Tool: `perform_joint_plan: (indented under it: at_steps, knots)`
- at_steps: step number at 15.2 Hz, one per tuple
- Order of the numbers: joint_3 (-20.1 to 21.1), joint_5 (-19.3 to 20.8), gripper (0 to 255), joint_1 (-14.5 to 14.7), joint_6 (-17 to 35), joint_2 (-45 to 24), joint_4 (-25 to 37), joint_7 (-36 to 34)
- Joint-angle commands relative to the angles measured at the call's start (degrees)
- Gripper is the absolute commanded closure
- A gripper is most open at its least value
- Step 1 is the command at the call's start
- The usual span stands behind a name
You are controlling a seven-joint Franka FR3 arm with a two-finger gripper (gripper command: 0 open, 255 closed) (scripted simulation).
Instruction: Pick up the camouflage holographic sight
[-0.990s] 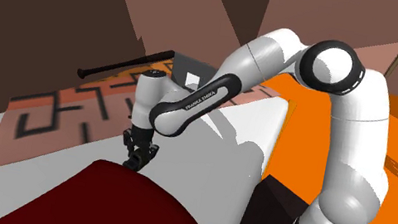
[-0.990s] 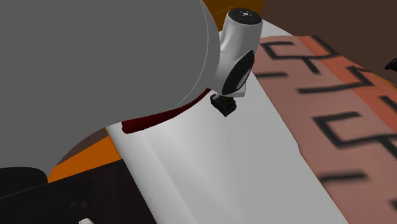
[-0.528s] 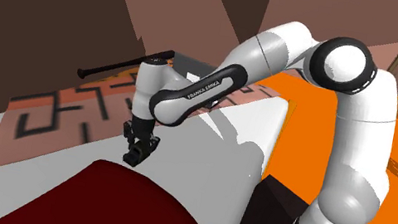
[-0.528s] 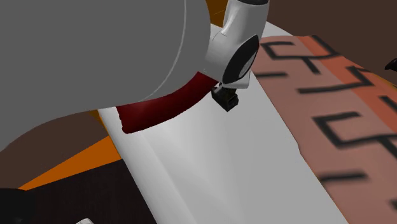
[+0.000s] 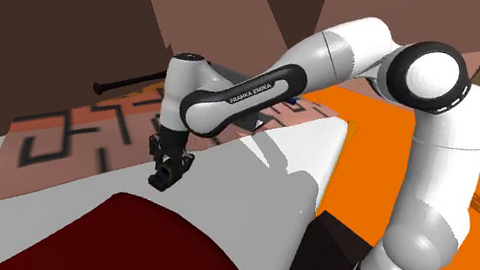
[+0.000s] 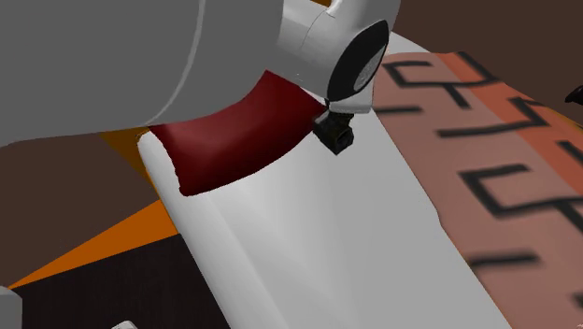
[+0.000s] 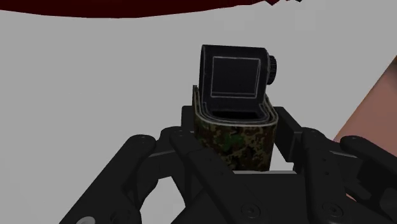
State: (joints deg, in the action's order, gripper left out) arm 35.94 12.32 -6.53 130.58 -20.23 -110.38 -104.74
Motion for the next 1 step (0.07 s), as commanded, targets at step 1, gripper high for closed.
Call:
perform_joint_plan:
  at_steps: [1]
  knots:
    - [0.1,-0.2,255,-0.1,-0.3,0.3,0.0,0.2]
